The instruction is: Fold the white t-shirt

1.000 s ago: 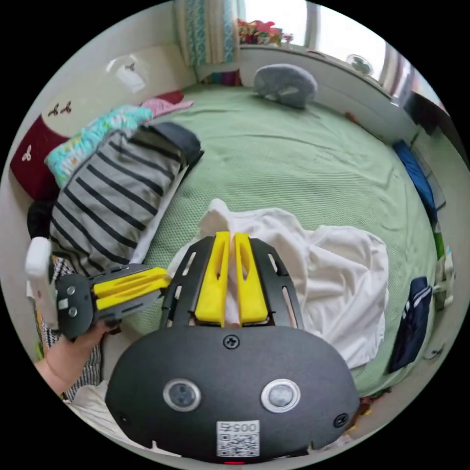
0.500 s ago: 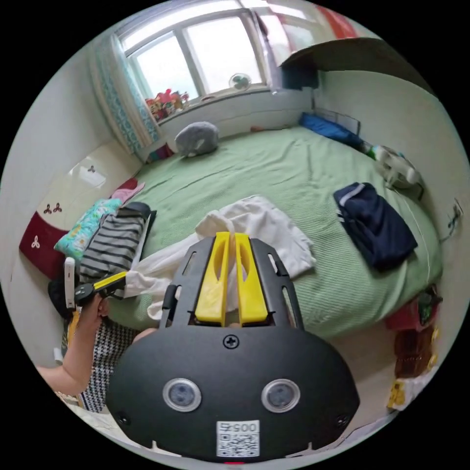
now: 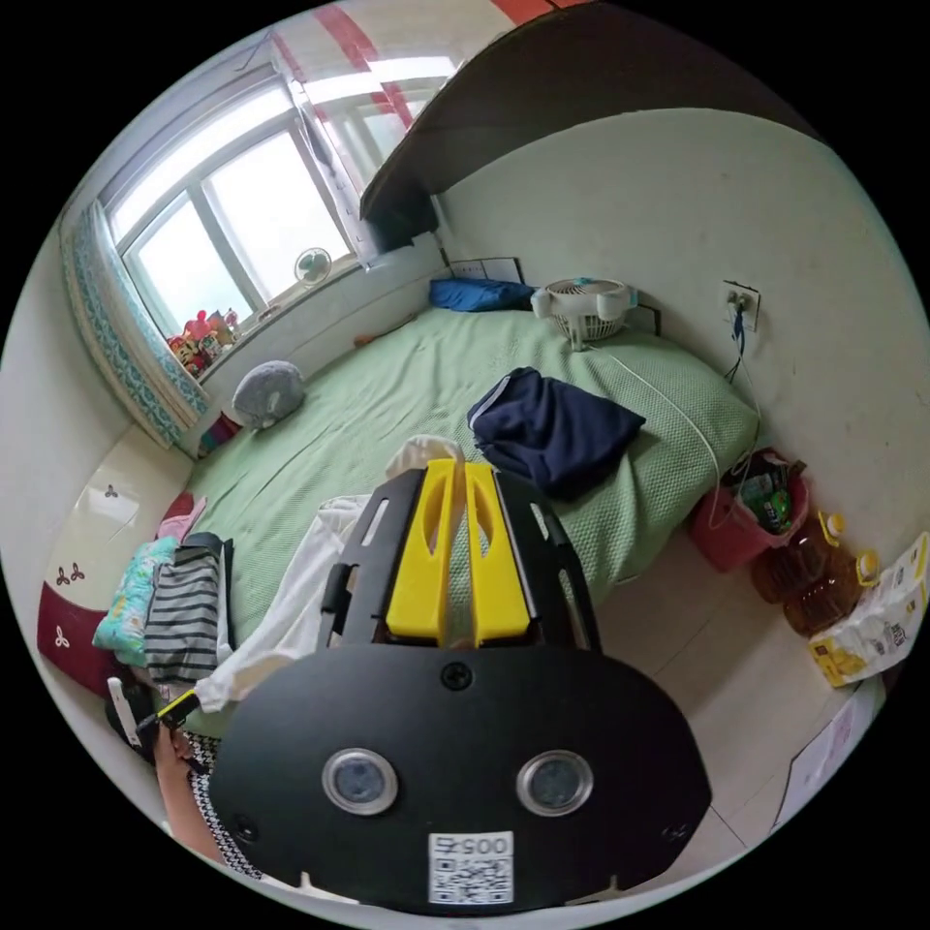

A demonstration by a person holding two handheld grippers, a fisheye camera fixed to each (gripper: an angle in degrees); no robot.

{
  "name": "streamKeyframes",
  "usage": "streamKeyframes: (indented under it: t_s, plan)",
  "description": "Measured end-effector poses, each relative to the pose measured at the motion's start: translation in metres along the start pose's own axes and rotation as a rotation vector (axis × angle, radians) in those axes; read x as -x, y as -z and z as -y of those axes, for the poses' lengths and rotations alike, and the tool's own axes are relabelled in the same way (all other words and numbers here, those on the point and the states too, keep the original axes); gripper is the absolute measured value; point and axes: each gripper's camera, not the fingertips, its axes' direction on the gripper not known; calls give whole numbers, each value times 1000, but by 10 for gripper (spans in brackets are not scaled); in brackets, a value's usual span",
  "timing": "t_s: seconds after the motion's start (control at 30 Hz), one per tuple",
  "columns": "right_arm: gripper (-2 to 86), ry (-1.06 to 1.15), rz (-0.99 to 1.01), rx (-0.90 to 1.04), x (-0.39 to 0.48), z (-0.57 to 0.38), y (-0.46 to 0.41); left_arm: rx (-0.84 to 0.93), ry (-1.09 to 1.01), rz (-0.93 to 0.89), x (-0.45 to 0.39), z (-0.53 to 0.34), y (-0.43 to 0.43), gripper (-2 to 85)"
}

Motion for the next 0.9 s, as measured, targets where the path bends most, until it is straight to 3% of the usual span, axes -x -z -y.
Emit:
streamKeyframes:
  t_s: [0.23, 0.4, 0.73, 0.9]
  plan:
    - [-14, 16, -14, -26, -1, 0, 6, -81, -14, 53, -11, 38, 32, 65]
    - [-14, 40, -26, -36, 3, 3, 3, -79, -181, -23, -62, 111, -21, 100]
    - [-14, 121, -60, 7, -2, -5, 5, 213, -245, -50, -158, 236, -184, 122]
    - [-14, 175, -72, 54, -1, -1, 3, 264, -227, 118, -187, 241, -205, 100]
